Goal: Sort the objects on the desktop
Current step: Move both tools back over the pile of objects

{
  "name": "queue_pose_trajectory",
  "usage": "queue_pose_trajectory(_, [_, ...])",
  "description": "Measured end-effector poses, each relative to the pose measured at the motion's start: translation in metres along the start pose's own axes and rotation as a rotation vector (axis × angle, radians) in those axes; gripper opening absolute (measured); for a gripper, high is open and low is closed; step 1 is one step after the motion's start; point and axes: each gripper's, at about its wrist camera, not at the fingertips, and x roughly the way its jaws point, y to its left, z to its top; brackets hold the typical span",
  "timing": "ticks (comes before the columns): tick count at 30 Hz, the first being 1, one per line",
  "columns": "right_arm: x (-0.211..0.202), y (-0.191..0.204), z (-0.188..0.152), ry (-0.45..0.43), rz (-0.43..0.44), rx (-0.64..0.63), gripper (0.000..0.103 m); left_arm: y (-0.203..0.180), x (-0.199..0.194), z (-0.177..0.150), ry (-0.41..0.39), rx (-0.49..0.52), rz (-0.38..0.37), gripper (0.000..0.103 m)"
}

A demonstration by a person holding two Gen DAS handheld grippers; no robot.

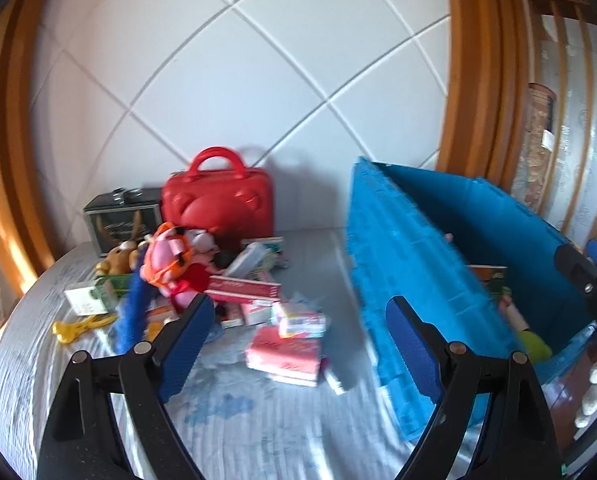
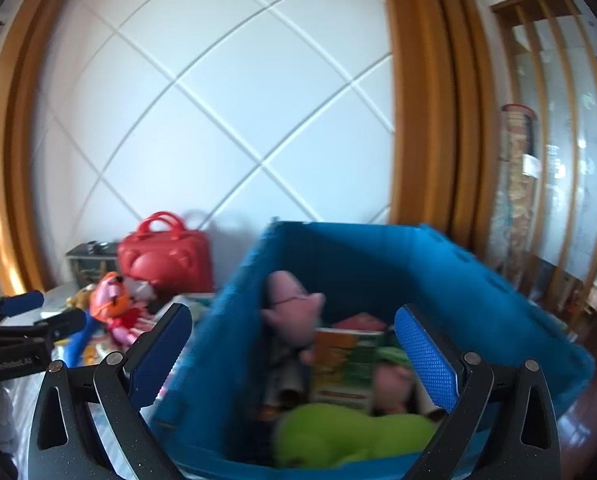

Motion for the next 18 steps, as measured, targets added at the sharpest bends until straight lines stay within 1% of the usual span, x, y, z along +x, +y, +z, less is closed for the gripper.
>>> queue_pose_trajectory(4, [0.009, 0.044, 0.004, 0.010, 0.065, -0.033, 0.103, 0.051, 0.004, -0.012, 0.024, -0.017, 0.066, 0.089])
queue_pose_trajectory(7, [0.021, 0.085, 0.003, 0.042, 0.117, -0.069, 0.103, 0.094, 0.013, -0.021, 0.067, -0.056, 0.103, 0.088])
queue_pose_trajectory(10, [0.034, 0.122, -0.002, 0.080, 0.178, -0.090, 0.103, 0.133, 0.022, -0.033, 0.112, -0.072, 0.153, 0.089])
queue_pose_trajectory(12, [0.044, 0.141, -0.008, 0.107, 0.200, -0.094, 0.103, 0.158, 0.029, -0.041, 0.146, -0.088, 0.173, 0.089])
queue_pose_trajectory(15, [0.067, 0.168, -0.019, 0.180, 0.228, -0.082, 0.103, 0.192, 0.042, -0.055, 0.196, -0.111, 0.188, 0.088])
queue_pose_trajectory(18, [0.090, 0.187, -0.036, 0.260, 0.226, -0.079, 0.103, 0.218, 0.060, -0.068, 0.250, -0.124, 0.191, 0.088])
